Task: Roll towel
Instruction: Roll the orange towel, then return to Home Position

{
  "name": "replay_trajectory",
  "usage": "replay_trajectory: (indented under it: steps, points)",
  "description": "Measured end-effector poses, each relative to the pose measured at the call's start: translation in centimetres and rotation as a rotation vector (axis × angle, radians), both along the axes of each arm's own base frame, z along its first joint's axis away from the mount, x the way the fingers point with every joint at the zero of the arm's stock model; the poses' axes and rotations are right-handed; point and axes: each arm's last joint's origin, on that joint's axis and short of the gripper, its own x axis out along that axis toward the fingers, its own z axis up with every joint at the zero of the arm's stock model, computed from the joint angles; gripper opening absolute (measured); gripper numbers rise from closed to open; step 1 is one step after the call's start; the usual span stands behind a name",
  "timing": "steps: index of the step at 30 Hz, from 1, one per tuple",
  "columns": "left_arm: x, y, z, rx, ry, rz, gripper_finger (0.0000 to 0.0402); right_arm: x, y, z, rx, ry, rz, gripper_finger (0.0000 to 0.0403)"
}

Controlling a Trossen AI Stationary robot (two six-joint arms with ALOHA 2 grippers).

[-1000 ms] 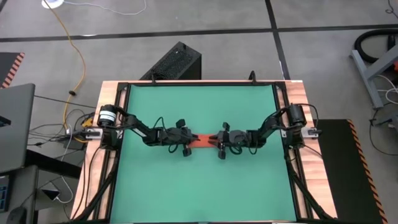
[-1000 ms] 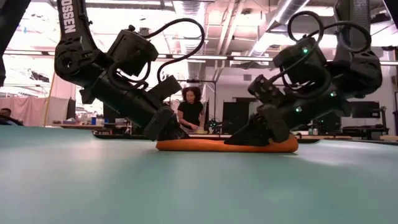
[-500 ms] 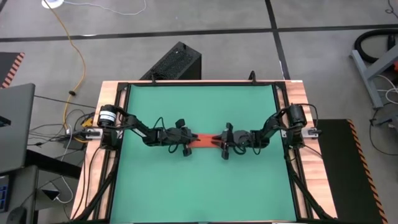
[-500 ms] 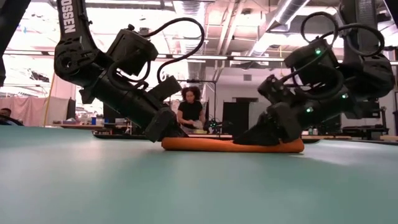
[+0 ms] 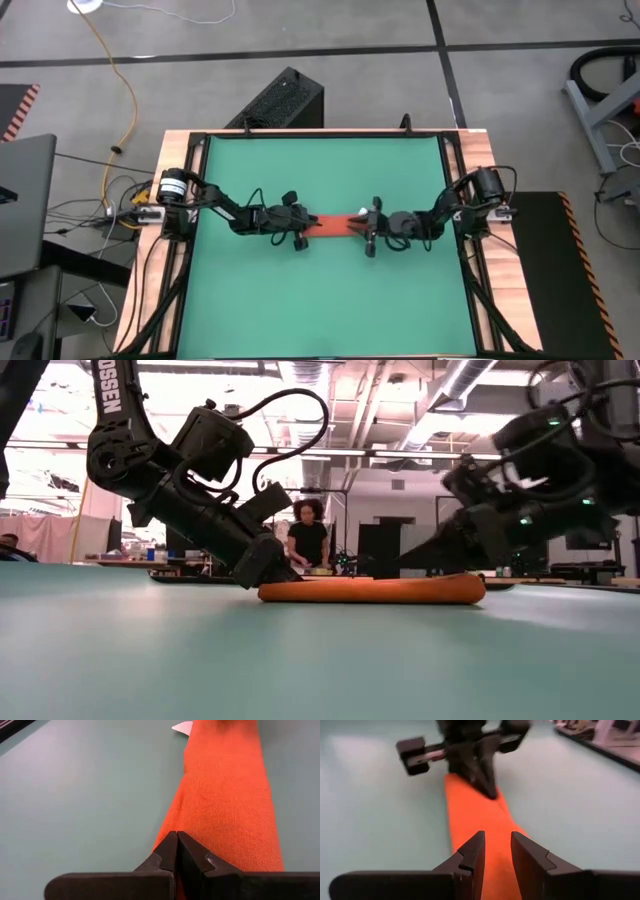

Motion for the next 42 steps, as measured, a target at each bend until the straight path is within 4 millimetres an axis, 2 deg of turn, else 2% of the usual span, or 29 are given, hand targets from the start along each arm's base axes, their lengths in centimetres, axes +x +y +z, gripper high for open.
replay_trajectory:
  steps: [6,15,21,24,30,34,38,42]
  points:
    - [0.0,0.0,0.0,0.007,0.001,-0.003,0.0000,-2.5,-0.4,-1.0,0.048,0.026,-0.068,0.0116]
    - [0.0,0.1,0.2,0.018,-0.020,0.046,0.0000,-2.7,-0.4,-2.0,0.085,0.130,-0.097,0.0116]
    - [0.1,0.1,0.4,-0.003,-0.055,0.062,0.0000,-2.6,-0.4,-2.0,0.081,0.124,-0.106,0.0116]
    - [0.3,0.0,1.4,-0.010,-0.118,0.059,0.0000,-2.5,-0.3,-1.5,0.069,0.072,-0.091,0.0116]
    - [-0.1,-0.6,6.1,0.040,-0.228,0.048,0.0000,-2.5,-0.2,0.3,0.091,-0.092,-0.081,0.0116]
    - [-1.5,-1.3,10.3,0.071,-0.287,0.016,0.0000,-3.0,0.0,2.7,0.094,-0.243,-0.055,0.0116]
    - [-4.0,-2.2,14.9,0.044,-0.369,-0.081,0.0000,-4.5,-0.2,5.8,0.078,-0.392,-0.044,0.0116]
    - [-7.4,-2.9,19.0,0.018,-0.463,-0.236,0.0000,-7.0,-0.4,8.9,0.050,-0.560,0.023,0.0116]
